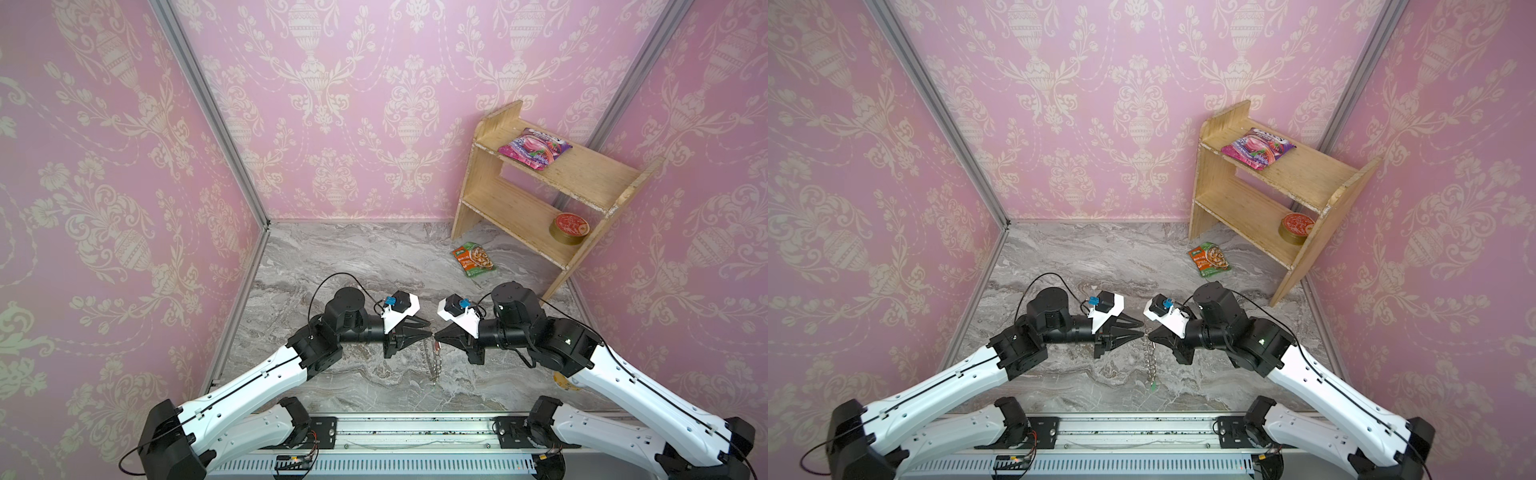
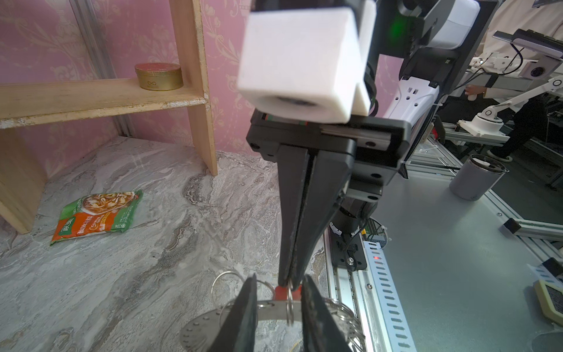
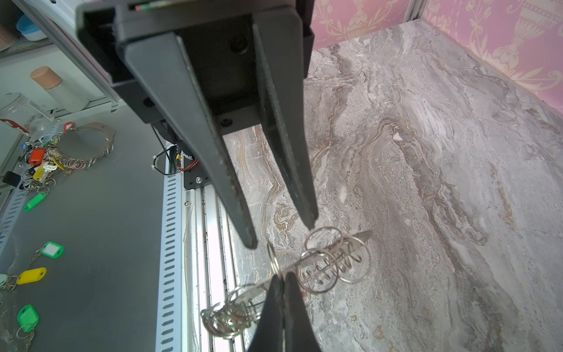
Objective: Put the keys on the keyring
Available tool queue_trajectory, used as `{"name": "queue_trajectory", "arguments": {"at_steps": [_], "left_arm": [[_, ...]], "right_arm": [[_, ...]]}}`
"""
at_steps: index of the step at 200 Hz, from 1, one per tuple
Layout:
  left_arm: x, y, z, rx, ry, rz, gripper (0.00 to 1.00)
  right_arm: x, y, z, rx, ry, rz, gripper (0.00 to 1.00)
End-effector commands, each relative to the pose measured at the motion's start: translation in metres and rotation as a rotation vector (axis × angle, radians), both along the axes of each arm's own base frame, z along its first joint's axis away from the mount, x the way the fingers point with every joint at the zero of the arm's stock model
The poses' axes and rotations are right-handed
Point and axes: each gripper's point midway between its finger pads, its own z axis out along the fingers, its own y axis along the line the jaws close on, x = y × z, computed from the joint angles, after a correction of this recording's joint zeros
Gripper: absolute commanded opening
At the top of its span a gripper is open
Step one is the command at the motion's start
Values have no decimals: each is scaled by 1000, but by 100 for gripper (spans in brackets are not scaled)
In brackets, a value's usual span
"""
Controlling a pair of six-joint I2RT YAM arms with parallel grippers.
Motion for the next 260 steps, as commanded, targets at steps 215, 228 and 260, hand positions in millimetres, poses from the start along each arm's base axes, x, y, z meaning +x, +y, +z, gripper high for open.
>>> {"name": "queue_trajectory", "arguments": {"at_steps": [215, 228, 260], "left_arm": [[-8, -8, 4, 14, -17, -48, 8], [-8, -8, 5, 11, -17, -47, 5], [-8, -9, 5, 10, -16, -53, 0]], "right_arm": [[2, 3, 30, 88, -80, 7, 0], [2, 3, 28, 85, -76, 7, 0], [2, 4, 28, 86, -74, 7, 0]]}}
